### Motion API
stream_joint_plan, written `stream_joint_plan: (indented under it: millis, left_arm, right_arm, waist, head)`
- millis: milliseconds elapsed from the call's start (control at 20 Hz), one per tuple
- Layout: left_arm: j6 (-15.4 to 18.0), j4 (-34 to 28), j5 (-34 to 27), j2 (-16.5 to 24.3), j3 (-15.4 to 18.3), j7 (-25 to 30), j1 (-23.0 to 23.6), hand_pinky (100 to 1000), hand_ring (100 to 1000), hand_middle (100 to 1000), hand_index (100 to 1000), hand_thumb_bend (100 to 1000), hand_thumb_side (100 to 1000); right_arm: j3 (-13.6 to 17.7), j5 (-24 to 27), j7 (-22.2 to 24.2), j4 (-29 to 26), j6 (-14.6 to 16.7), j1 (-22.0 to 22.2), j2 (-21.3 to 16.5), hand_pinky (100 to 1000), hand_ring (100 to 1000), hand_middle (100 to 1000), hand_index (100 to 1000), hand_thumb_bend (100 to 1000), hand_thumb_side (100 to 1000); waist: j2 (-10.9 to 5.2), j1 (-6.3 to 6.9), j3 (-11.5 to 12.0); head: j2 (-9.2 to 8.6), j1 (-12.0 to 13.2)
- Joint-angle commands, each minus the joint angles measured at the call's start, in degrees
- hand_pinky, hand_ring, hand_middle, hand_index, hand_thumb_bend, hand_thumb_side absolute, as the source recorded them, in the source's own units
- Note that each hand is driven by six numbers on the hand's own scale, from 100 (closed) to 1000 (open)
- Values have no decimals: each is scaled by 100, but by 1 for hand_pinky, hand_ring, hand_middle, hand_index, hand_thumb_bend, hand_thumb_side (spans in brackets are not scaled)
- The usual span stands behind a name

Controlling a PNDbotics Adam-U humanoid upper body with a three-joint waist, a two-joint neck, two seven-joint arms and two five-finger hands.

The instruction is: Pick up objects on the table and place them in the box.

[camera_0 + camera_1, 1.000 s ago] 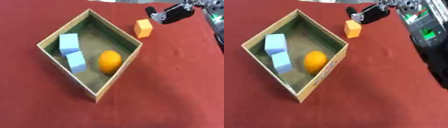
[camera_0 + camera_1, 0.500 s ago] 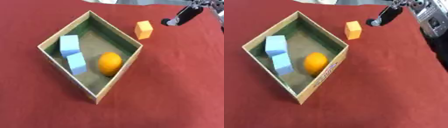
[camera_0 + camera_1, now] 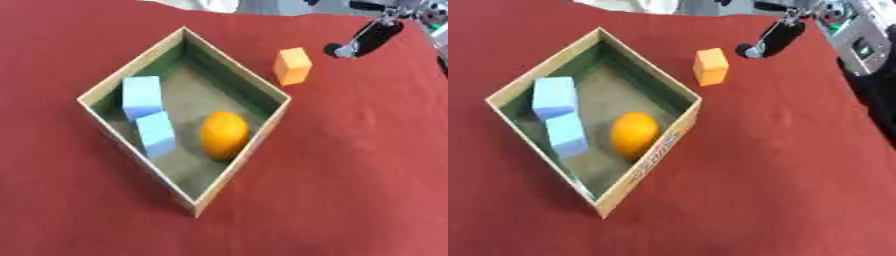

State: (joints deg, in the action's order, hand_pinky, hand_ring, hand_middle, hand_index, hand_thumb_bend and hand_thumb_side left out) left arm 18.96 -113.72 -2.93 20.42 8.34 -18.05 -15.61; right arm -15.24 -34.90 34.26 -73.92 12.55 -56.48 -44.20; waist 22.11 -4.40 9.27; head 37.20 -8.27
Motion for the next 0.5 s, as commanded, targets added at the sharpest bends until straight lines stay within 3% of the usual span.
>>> stream_joint_plan:
  millis: [50, 500]
  left_arm:
    - [6, -87, 35, 130, -12, 22, -66, 925, 792, 711, 850, 156, 787]
    - [-18, -87, 27, 106, -12, 42, -88, 927, 793, 712, 850, 157, 788]
  right_arm:
    - [23, -127, 36, 219, 29, -177, -16, 932, 990, 885, 984, 291, 100]
    - [-97, -161, 151, 668, 195, -203, 197, 935, 991, 884, 983, 235, 137]
  waist:
    - [-20, 95, 11]
    - [14, 63, 50]
  head:
    - [-91, -45]
    - [-60, -44]
